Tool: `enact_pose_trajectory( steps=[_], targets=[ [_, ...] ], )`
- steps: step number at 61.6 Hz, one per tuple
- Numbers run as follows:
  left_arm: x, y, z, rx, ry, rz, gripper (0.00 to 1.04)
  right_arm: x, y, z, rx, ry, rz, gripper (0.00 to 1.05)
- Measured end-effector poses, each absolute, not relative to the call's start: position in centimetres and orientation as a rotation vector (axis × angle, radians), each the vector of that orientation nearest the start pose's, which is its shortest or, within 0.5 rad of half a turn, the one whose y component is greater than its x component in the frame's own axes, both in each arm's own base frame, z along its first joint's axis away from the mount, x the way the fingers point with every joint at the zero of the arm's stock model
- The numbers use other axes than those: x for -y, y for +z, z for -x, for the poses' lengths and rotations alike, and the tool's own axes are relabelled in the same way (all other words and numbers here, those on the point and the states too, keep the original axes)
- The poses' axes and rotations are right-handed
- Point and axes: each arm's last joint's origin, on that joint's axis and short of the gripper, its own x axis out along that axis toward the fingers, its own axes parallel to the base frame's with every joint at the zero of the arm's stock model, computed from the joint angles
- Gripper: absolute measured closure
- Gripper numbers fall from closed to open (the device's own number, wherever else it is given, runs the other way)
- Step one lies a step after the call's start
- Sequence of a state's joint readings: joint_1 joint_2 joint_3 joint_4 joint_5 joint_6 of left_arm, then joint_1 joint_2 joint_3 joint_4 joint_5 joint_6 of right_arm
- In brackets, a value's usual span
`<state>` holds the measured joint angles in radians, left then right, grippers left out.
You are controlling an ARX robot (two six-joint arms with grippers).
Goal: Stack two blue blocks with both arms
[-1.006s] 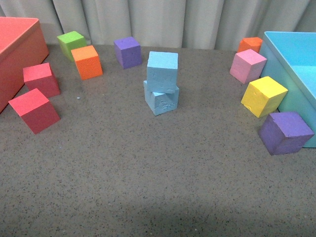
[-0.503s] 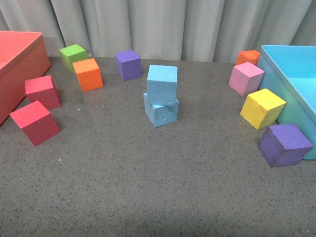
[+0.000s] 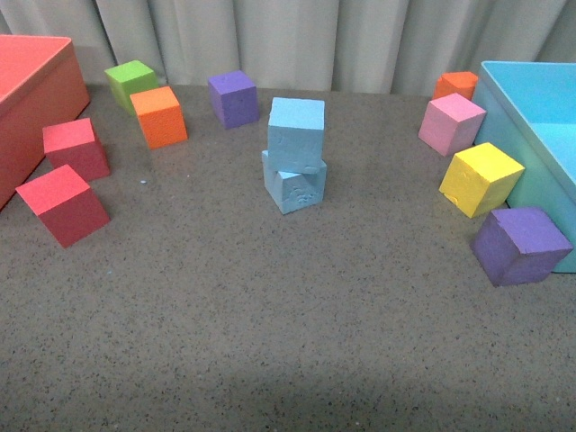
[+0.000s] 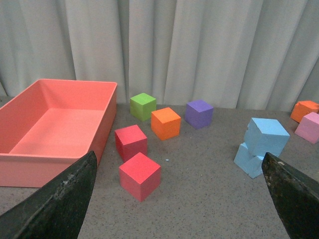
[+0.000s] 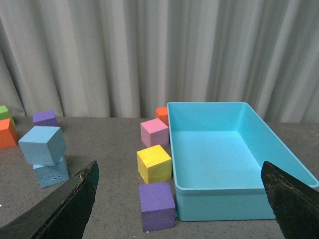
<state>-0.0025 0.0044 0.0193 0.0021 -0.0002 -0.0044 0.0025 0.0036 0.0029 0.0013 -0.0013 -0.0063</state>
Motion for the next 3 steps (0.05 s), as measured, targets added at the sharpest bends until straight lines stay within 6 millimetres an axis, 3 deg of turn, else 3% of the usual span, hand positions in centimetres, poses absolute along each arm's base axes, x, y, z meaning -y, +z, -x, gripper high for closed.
enact_pose_trajectory(
  steps=[3],
  targets=[
    [0.02,16.99,-9.68,0.017,-0.002,0.004,0.07,-0.03,16.43,-9.77,0.001,0.004,0.006,0.1]
  ],
)
